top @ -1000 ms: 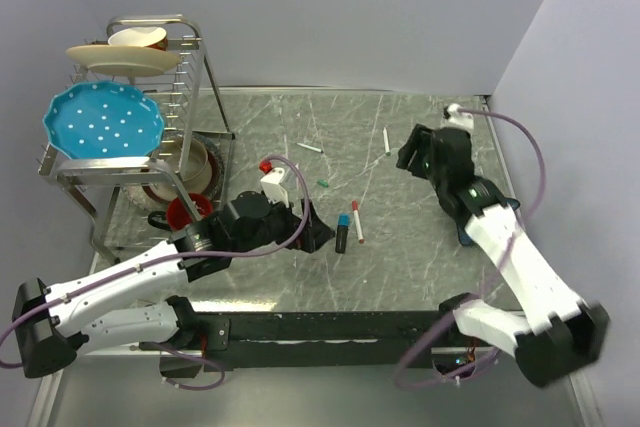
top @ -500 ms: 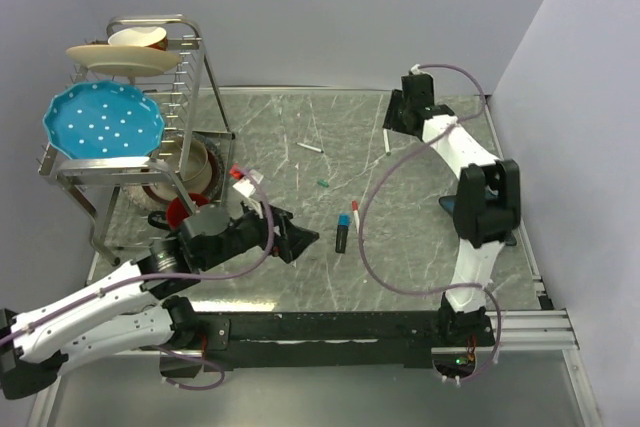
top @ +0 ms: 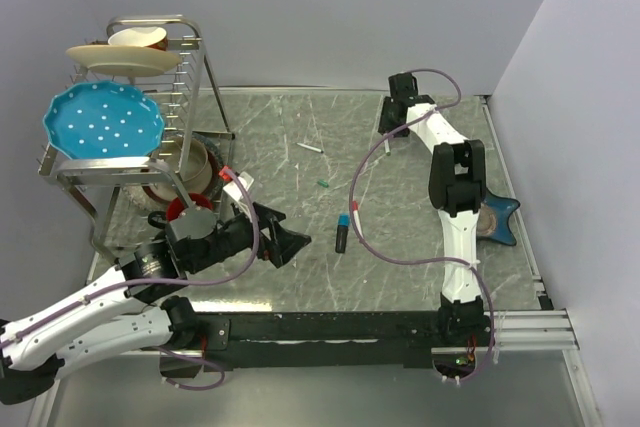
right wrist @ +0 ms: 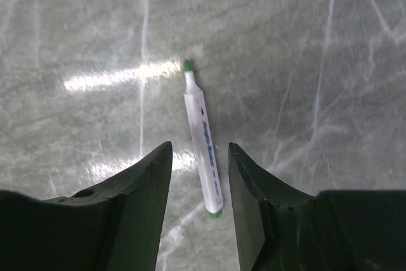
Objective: Insert the pens into the pen caps
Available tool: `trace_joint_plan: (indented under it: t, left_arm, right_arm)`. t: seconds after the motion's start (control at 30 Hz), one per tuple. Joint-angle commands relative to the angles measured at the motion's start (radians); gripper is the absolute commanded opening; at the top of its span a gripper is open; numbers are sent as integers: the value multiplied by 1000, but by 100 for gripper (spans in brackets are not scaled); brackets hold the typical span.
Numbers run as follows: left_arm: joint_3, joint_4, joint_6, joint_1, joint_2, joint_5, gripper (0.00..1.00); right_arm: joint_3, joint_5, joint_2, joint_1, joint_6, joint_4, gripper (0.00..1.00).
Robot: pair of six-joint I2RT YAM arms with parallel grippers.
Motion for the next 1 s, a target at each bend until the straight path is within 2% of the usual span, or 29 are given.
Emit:
trace_joint_plan:
  t: [0.0, 0.27, 0.63, 0.97]
  left_arm:
    - [28, 34, 49, -3, -32, 83, 99]
    - [-3, 74, 71, -3, -112, 80, 99]
    - [-17, 94, 86, -3, -138, 104, 99]
    - [-21, 94, 80, -3, -158, 89, 99]
  right_arm:
    - [72, 14, 1, -8, -4, -93, 47]
    - [87, -9, 25, -7, -3, -139, 46]
    - [104, 4, 54, 7, -3, -188, 41]
    - [87, -10, 59, 21, -12, -211, 29]
